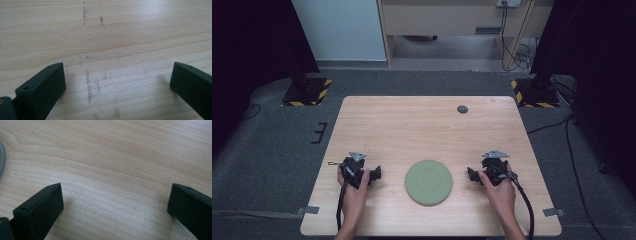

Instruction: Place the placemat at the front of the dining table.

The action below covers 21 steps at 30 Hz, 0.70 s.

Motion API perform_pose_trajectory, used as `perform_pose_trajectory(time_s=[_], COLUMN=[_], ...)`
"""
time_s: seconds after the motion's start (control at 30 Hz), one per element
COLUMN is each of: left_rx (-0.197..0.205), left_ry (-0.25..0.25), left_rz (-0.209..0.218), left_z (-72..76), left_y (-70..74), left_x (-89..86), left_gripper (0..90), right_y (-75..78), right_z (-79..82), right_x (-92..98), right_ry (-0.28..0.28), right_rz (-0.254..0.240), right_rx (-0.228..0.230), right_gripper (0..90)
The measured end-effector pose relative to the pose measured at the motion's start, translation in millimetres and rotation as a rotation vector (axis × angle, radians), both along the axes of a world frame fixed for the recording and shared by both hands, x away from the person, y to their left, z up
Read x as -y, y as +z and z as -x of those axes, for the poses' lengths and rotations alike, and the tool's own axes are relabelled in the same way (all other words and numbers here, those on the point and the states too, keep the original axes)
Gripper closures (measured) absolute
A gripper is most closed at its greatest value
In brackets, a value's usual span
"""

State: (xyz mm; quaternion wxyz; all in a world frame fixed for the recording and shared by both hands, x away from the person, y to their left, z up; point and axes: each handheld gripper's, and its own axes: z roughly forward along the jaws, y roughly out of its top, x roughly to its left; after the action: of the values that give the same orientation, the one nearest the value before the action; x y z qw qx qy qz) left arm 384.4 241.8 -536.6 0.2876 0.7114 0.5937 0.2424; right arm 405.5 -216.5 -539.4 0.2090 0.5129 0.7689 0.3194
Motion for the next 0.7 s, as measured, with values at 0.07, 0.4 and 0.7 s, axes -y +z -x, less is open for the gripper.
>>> perform_pose_trajectory(time_s=[0.07,0.4,0.7], left_rx=[0.001,0.001,0.014], left_ry=[-0.025,-0.039,-0.145], left_rz=[0.002,0.001,0.002], left_z=[0.6,-0.9,3.3], left_y=[-0.1,-0.1,0.6], left_x=[-2.3,-0.7,7.4], left_gripper=[0.0,0.0,2.1], right_y=[0.0,-0.1,5.1], right_z=[0.0,0.1,11.4], right_x=[0.0,1.5,-6.0], right_ry=[0.000,0.015,0.096], right_rz=[0.000,0.001,-0.027], right_rx=[0.000,0.003,0.001], right_gripper=[0.3,0.7,5.1])
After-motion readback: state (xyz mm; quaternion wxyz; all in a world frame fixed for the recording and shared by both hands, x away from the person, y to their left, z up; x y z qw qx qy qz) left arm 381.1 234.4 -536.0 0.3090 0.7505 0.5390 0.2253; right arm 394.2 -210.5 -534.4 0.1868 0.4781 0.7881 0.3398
